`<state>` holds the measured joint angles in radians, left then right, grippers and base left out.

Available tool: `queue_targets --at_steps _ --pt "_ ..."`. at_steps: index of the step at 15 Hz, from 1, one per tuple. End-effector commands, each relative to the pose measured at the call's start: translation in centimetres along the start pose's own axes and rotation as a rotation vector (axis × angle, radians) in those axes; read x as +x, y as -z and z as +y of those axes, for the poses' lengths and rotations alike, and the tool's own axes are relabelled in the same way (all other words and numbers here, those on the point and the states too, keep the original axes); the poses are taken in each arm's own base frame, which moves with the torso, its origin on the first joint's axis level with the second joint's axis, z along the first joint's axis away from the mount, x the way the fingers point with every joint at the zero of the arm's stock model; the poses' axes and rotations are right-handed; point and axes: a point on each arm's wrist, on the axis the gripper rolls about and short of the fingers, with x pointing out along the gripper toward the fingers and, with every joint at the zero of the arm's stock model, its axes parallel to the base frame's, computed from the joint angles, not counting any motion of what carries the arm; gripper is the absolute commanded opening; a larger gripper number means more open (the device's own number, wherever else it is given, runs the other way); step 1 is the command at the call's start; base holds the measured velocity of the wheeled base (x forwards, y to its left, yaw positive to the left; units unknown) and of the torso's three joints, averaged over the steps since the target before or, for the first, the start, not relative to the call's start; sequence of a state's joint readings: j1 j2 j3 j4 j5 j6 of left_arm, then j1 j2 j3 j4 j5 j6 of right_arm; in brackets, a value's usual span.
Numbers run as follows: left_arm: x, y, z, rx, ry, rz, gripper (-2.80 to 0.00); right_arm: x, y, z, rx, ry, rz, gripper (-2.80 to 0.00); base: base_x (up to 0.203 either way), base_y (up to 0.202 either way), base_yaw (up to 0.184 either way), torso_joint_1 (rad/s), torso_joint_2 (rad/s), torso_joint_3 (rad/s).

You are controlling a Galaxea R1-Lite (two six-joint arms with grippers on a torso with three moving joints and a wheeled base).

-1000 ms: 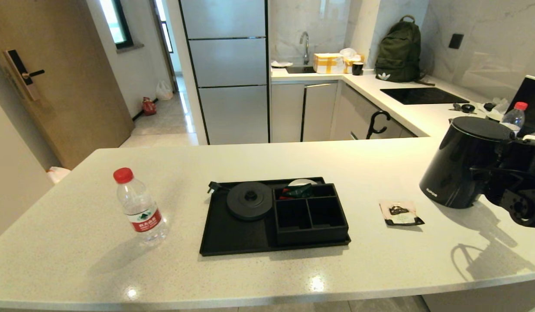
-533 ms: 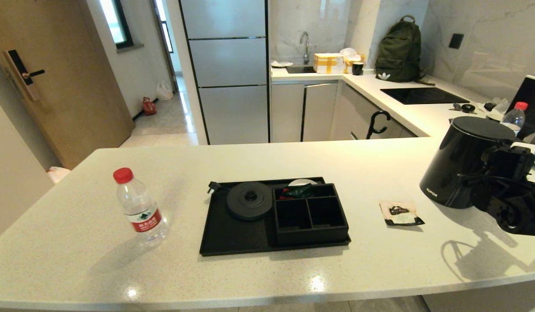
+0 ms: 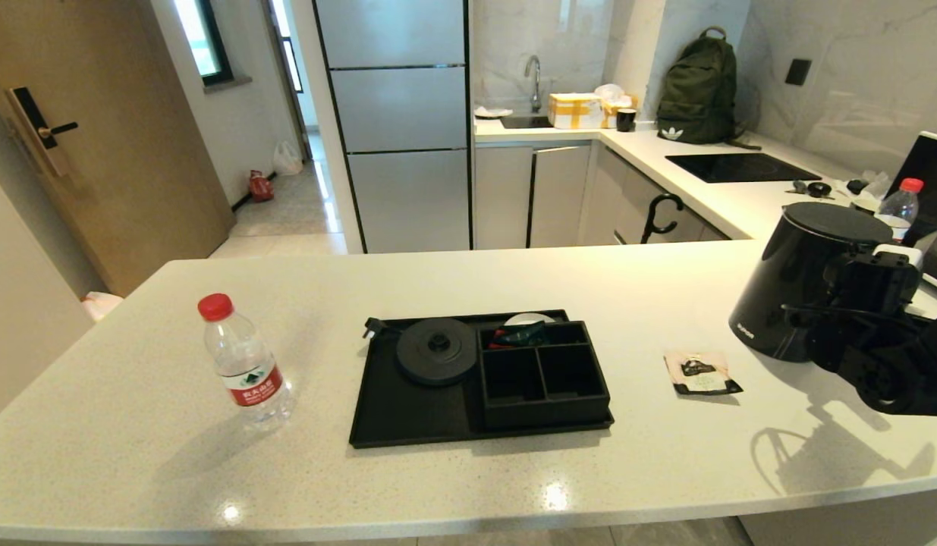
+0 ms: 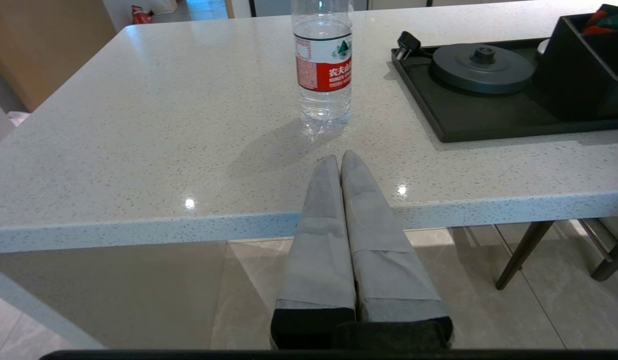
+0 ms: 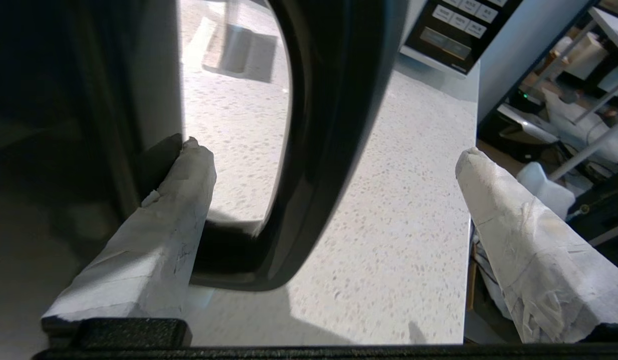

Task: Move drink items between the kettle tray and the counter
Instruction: Place it on the right, then return the tea bag to its original position

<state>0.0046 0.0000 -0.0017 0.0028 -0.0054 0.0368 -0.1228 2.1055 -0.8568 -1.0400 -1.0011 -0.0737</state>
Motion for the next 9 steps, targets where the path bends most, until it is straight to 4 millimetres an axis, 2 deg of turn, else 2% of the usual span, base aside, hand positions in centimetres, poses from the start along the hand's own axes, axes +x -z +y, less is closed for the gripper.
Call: queue_targets --at_steps 1,5,9 --pt "0.0 0.0 0.0 0.000 0.001 0.000 -2.80 -1.0 -0.5 0.1 0.008 0.003 -0.013 0.00 0.000 0.000 0.000 0.000 0.00 0.000" --pt "0.0 0.0 0.0 0.000 0.001 0.000 -2.80 -1.8 -0.6 0.3 0.002 0.002 -0.016 0.00 0.000 0.000 0.000 0.000 0.00 0.000" --pt "0.0 0.0 0.0 0.000 0.000 0.002 -2.80 -3.6 -0.3 1.0 -0.016 -0.028 -0.021 0.00 0.000 0.000 0.000 0.000 0.00 0.000"
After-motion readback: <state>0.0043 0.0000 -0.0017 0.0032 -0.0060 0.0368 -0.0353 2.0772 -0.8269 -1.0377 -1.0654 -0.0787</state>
